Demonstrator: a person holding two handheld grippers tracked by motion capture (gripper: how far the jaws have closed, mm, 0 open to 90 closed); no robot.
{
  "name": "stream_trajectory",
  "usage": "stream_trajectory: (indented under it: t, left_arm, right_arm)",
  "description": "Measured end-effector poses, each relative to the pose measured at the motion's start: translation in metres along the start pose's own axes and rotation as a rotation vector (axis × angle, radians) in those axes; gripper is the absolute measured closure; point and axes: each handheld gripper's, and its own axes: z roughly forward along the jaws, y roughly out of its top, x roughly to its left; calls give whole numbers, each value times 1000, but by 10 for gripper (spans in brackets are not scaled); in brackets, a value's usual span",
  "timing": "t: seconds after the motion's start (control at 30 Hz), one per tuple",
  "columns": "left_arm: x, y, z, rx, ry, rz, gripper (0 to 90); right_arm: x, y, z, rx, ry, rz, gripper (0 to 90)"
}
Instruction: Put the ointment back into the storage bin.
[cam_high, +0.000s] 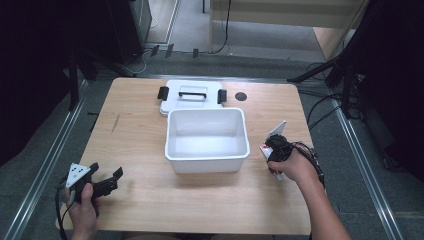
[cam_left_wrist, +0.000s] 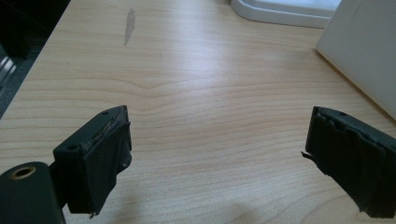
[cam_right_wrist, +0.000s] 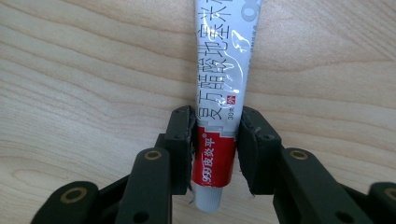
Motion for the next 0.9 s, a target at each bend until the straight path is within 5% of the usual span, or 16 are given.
stream_trajectory:
  t: [0.57,0.9]
  left_arm:
    - [0,0,0,1,0,0,79]
    - [0,0,0,1,0,0,78]
  right_arm:
    - [-3,-2,-1,-5,37,8,729]
    - [-11,-4,-39,-50,56,32,729]
